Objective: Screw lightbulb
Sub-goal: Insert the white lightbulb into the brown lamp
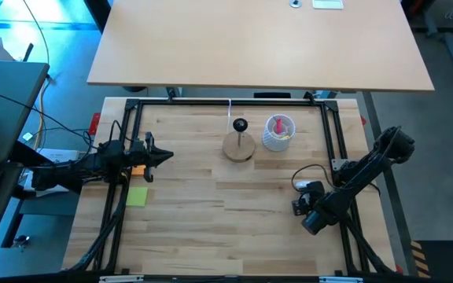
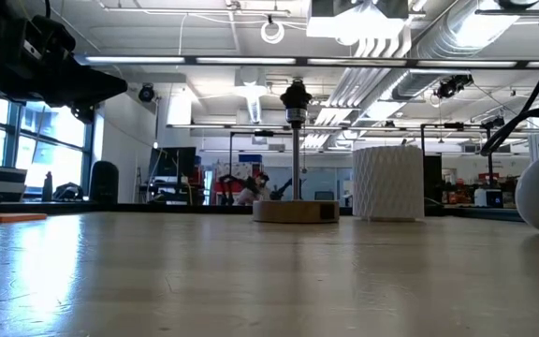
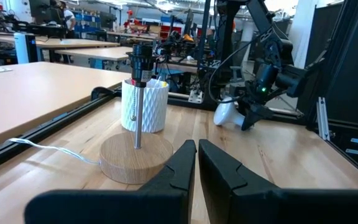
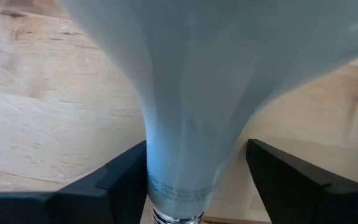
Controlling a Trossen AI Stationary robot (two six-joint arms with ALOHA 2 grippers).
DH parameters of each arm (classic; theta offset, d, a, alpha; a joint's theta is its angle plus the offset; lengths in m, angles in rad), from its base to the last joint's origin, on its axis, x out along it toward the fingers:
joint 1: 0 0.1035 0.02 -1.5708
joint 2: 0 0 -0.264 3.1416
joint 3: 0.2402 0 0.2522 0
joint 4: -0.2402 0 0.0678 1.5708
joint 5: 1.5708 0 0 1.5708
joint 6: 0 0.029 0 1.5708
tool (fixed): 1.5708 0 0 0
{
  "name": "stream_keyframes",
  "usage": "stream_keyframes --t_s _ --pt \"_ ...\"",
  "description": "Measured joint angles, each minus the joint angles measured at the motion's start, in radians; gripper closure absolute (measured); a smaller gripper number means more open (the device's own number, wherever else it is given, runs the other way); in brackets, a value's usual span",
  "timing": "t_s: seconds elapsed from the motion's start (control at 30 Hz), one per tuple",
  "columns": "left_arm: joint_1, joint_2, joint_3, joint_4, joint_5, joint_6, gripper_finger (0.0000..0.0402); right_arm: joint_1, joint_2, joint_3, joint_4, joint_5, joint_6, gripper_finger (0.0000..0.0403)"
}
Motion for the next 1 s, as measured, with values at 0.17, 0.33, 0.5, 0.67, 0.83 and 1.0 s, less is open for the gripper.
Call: stream_keyframes --t_s 0.17,0.33,0.5,0.67,0.83,1.0 --pt "0.000 0.000 0.000 0.000 0.000 0.000 0.0384 0.000 0.000 -0.001 -0.002 0.019 0.000 0.0152" --pt "0.000 0.000 0.000 0.000 0.000 0.000 0.0384 -0.001 0.002 -0.002 -0.007 0.052 -0.005 0.0152" --pt "0.000 0.000 0.000 0.000 0.000 0.000 0.0384 -0.002 0.003 -0.004 -0.008 0.102 -0.008 0.0152" --pt "0.000 0.000 0.000 0.000 0.000 0.000 0.0384 -0.010 0.003 -0.004 -0.006 0.128 -0.004 0.0153" --pt "0.000 0.000 0.000 0.000 0.000 0.000 0.0384 -0.034 0.003 -0.004 -0.004 0.119 -0.024 0.0153" --pt "0.000 0.000 0.000 0.000 0.000 0.000 0.0384 -0.058 0.003 -0.003 0.004 0.109 -0.061 0.0170"
